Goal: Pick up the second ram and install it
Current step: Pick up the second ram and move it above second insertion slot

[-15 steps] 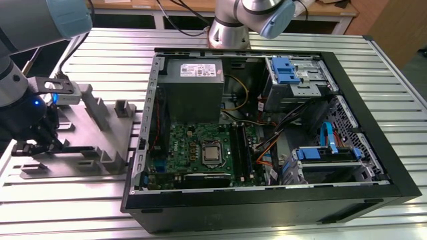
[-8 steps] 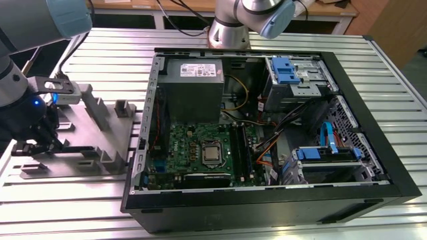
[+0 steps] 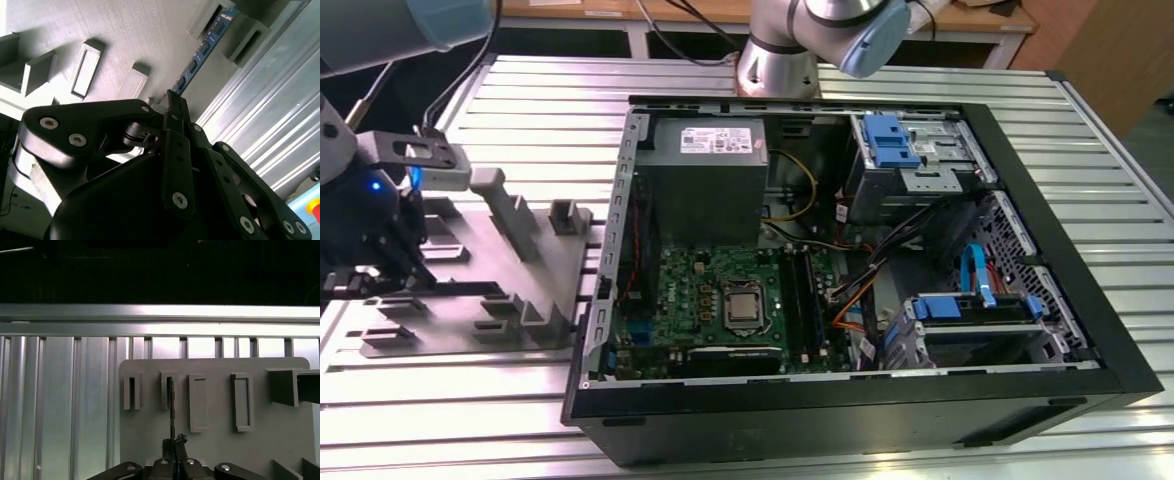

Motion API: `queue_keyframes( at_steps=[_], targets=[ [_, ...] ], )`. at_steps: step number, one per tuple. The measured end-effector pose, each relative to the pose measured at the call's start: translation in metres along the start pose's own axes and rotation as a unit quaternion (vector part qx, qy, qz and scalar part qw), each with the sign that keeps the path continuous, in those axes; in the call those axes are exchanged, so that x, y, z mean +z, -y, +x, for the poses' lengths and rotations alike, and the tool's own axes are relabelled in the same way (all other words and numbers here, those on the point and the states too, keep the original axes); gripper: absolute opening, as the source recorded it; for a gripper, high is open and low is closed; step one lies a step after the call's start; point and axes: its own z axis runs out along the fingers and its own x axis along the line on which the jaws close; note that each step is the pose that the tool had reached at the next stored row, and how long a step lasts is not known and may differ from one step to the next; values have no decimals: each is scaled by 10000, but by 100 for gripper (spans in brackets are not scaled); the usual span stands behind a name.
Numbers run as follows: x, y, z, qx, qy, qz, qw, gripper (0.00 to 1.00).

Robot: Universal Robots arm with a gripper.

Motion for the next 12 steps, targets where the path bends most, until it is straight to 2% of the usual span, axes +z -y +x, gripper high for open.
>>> queue_keyframes(
  at_steps=[12],
  targets=[
    [-259, -12, -8, 0, 0, 2, 10000, 12]
  ],
)
